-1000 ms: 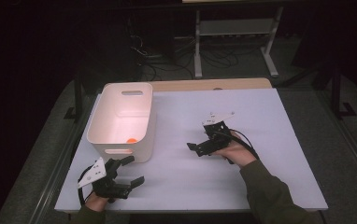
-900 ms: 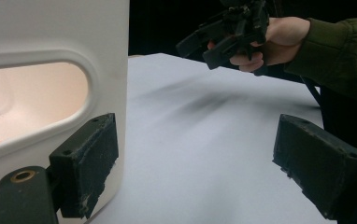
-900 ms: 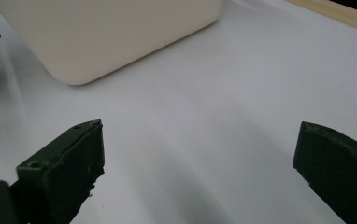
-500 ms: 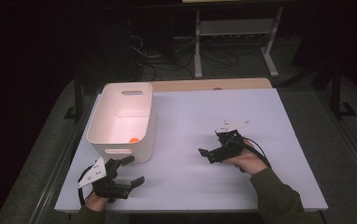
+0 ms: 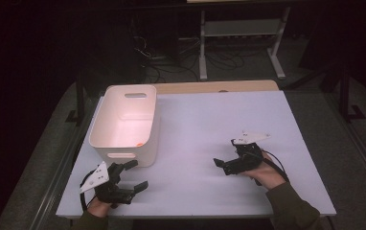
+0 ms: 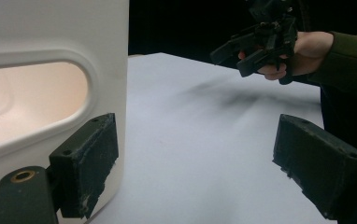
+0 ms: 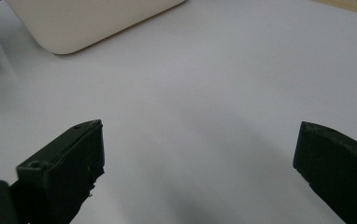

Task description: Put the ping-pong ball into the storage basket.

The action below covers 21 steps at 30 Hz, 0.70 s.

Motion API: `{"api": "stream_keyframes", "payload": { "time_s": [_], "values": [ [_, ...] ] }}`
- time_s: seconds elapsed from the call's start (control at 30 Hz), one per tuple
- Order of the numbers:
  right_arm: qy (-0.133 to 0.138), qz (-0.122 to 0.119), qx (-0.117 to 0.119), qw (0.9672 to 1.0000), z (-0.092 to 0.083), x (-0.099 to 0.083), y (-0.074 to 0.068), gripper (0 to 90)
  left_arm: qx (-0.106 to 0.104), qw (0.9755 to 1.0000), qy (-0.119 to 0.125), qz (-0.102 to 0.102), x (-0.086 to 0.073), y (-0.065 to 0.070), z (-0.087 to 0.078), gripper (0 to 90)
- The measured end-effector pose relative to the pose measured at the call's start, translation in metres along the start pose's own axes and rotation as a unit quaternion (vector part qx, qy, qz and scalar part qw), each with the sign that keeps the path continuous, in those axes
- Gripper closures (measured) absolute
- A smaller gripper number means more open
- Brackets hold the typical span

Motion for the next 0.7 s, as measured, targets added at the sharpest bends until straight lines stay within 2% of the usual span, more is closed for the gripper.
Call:
{"api": "stream_keyframes", "payload": {
  "time_s": [0.27,0.7],
  "values": [
    [0.01,0.018,-0.013,0.9997,-0.014,-0.014,0.006,1.2,0.0,1.0,-0.001,0.0,0.0,0.0,0.0,13.7],
    [0.015,0.031,-0.028,0.999,-0.033,-0.034,0.017,1.2,0.001,1.0,-0.001,0.0,0.0,0.0,0.0,13.7]
  ]
}}
Point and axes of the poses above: each handheld gripper's, and its own axes: z roughly forward along the jaws, x roughly out of its top, y roughly to its right, the point moved 5 cm from there along z, roughly forward along the jaws, and after that the axes turned 8 degrees about -x, right-handed, at the moved point
